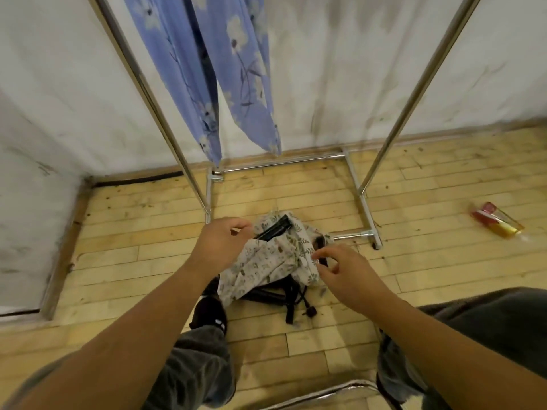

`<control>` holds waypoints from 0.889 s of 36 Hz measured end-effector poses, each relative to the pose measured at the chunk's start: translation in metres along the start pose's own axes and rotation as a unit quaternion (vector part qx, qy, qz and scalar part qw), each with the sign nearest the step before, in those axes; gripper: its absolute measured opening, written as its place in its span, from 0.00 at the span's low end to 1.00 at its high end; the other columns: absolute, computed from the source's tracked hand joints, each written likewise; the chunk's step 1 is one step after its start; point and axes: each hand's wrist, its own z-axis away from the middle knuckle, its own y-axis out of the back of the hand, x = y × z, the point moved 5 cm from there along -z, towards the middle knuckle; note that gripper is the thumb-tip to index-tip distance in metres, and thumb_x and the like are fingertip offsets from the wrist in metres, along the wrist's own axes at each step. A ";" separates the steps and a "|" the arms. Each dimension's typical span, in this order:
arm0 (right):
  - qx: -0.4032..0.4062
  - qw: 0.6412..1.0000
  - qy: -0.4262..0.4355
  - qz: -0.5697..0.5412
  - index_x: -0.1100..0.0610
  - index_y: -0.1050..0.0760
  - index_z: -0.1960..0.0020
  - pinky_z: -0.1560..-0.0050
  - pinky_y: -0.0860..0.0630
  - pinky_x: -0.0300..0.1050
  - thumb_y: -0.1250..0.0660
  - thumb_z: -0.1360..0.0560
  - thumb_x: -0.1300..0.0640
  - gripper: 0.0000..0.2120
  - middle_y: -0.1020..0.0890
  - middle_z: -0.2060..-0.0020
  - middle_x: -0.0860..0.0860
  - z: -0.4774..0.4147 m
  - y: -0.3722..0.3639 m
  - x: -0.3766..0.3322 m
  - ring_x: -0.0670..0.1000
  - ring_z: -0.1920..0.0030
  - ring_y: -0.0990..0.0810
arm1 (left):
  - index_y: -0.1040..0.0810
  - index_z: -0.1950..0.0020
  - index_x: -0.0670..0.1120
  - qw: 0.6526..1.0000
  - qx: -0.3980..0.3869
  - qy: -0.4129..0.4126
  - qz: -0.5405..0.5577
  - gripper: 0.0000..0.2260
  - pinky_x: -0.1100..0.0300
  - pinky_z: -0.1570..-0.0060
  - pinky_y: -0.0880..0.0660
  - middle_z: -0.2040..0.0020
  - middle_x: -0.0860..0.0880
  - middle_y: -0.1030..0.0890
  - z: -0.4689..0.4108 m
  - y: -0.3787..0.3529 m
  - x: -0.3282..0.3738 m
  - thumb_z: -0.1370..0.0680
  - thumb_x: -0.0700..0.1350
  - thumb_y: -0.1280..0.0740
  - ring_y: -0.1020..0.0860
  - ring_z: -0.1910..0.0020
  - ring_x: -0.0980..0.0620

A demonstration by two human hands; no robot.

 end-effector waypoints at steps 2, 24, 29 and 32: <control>-0.016 1.000 -0.003 -0.014 0.41 0.22 0.38 0.60 0.18 0.40 0.35 0.17 0.52 0.10 0.25 0.41 0.41 -0.003 -0.008 0.007 0.45 0.56 0.18 | 0.16 0.39 0.53 0.999 -0.006 0.034 -0.004 0.11 0.71 0.57 0.30 0.46 0.60 0.19 -0.010 -0.009 -0.020 0.17 0.53 0.34 0.23 0.55 0.66; -0.122 0.991 -0.054 -0.023 0.40 0.21 0.40 0.60 0.23 0.34 0.35 0.17 0.48 0.08 0.22 0.44 0.35 -0.015 -0.058 0.032 0.42 0.55 0.19 | 0.27 0.25 0.45 0.946 -0.190 0.261 0.030 0.19 0.55 0.37 0.27 0.25 0.44 0.28 -0.006 -0.122 -0.174 0.16 0.48 0.37 0.26 0.33 0.45; -0.137 0.988 -0.065 -0.034 0.39 0.22 0.41 0.54 0.17 0.42 0.35 0.17 0.50 0.08 0.20 0.46 0.35 -0.014 -0.059 0.030 0.44 0.55 0.17 | 0.26 0.25 0.45 0.949 -0.146 0.273 0.060 0.19 0.55 0.33 0.30 0.22 0.43 0.30 -0.001 -0.132 -0.191 0.16 0.45 0.36 0.30 0.26 0.43; -0.140 0.987 -0.069 -0.036 0.38 0.23 0.42 0.54 0.16 0.44 0.35 0.17 0.50 0.08 0.21 0.48 0.34 -0.015 -0.059 0.027 0.46 0.55 0.16 | 0.29 0.22 0.44 0.939 -0.150 0.295 0.096 0.21 0.59 0.35 0.32 0.21 0.44 0.33 0.002 -0.139 -0.199 0.16 0.45 0.36 0.32 0.24 0.43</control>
